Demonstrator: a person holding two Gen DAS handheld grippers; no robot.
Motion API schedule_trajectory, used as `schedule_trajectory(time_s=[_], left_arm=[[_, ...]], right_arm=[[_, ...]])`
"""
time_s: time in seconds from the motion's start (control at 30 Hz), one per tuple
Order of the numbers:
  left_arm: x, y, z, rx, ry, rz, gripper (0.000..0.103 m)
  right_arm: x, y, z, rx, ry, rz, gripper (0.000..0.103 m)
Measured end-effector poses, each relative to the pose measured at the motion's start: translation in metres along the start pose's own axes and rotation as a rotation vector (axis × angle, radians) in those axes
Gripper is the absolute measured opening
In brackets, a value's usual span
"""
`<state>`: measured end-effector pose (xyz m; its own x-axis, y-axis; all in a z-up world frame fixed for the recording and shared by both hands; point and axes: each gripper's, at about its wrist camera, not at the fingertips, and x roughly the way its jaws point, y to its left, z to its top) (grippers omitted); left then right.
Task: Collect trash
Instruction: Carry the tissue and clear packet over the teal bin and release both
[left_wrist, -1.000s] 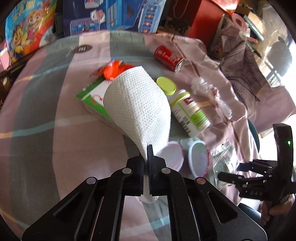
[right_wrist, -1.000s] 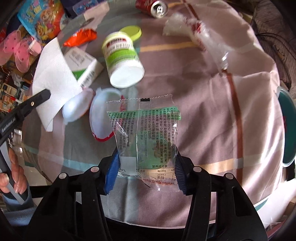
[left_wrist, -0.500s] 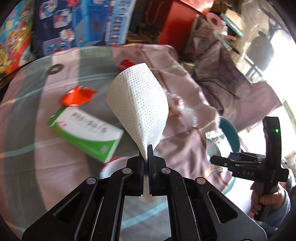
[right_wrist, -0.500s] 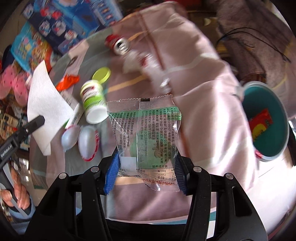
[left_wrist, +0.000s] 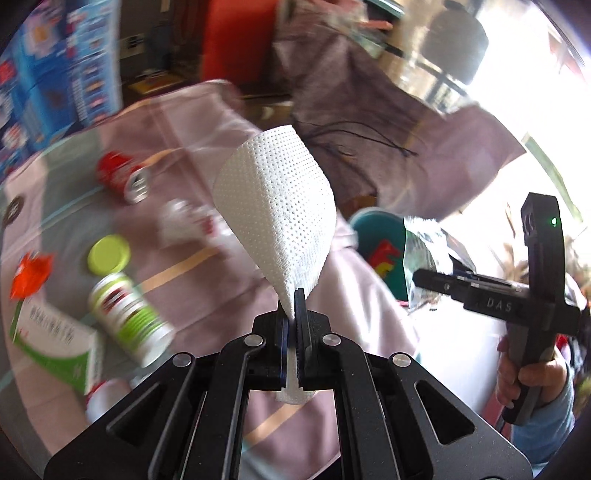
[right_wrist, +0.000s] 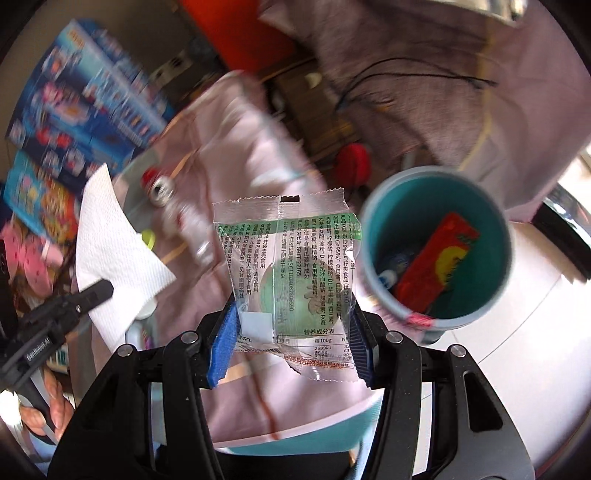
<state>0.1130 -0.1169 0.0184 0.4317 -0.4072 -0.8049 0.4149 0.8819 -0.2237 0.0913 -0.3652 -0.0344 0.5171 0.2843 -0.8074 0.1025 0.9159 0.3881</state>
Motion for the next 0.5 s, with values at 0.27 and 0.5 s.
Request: schedule_trajectory(time_s=[0.27, 0.5], left_arm=[[0.057, -0.073, 0.037, 0.12, 0.068, -0.073, 0.004], [0.119, -0.121, 0.055, 0.177, 0.161, -0.122, 0.004]], right_arm=[[-0.032, -0.09, 0.025, 0.157, -0.084, -0.052, 0.051], [-0.026, -0.141, 0.031, 0.242, -0.072, -0.071, 0.051]])
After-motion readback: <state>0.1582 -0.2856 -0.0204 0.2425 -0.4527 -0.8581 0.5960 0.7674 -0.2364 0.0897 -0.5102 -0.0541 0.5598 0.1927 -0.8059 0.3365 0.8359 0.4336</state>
